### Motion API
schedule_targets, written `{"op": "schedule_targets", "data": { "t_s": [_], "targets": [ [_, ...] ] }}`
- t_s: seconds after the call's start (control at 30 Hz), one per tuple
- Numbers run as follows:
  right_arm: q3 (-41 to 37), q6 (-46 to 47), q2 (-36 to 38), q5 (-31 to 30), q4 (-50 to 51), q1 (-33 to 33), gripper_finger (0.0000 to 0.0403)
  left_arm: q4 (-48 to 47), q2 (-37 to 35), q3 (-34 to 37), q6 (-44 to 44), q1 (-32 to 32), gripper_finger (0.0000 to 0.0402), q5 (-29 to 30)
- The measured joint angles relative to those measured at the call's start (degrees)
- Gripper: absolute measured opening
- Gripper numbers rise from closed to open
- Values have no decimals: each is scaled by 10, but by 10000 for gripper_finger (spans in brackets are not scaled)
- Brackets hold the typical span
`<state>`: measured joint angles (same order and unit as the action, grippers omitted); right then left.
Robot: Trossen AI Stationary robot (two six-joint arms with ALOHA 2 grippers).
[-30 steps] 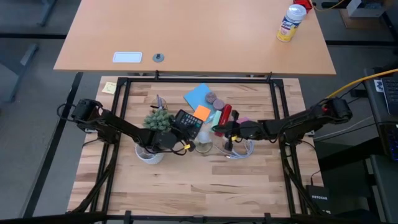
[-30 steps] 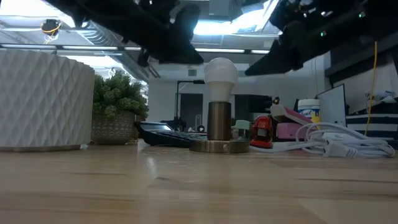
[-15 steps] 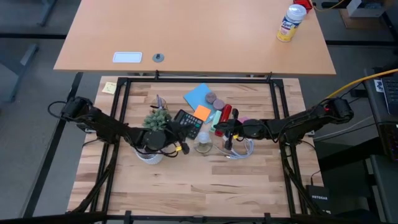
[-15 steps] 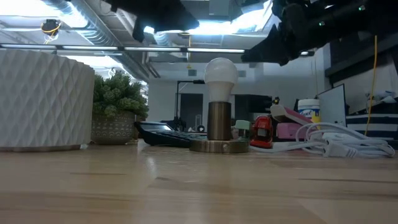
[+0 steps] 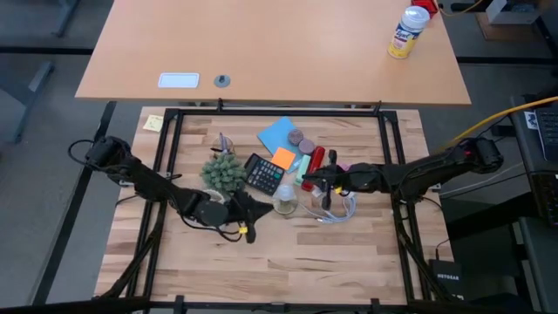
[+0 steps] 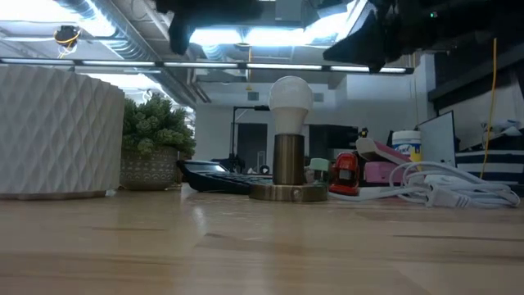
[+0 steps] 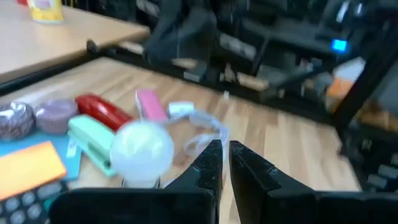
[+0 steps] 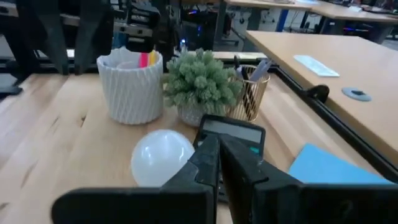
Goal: Screw lightbulb
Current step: Insert the lightbulb into the lamp
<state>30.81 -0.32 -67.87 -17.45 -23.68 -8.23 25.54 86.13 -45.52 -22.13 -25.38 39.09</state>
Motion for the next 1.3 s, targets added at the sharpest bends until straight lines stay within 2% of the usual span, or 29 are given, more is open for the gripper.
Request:
{"op": "schedule_targets", "data": {
  "t_s": [0.13, 0.23, 0.4, 0.57, 0.77, 1.13, 1.3],
  "targets": [
    [0, 15, -39, 1, -15, 0, 21, -48, 0, 0, -8, -1, 21, -1],
    [0, 48, -82, 1, -50, 0, 21, -47, 5, 0, -6, 6, 21, -1],
    [0, 51, -127, 0, -72, 0, 21, -22, 47, 0, -12, 16, 21, -6],
    [0, 46, -134, -12, -85, 0, 21, 31, 97, 0, -15, 18, 21, -5],
    [0, 46, -136, -6, -97, 0, 21, 52, 121, 0, -27, 38, 21, 5],
    [0, 63, -147, 29, -95, 0, 21, 51, 122, 0, -26, 63, 21, 9],
    [0, 69, -147, 42, -94, 0, 20, 48, 122, 0, -26, 63, 21, 37]
  ]
}}
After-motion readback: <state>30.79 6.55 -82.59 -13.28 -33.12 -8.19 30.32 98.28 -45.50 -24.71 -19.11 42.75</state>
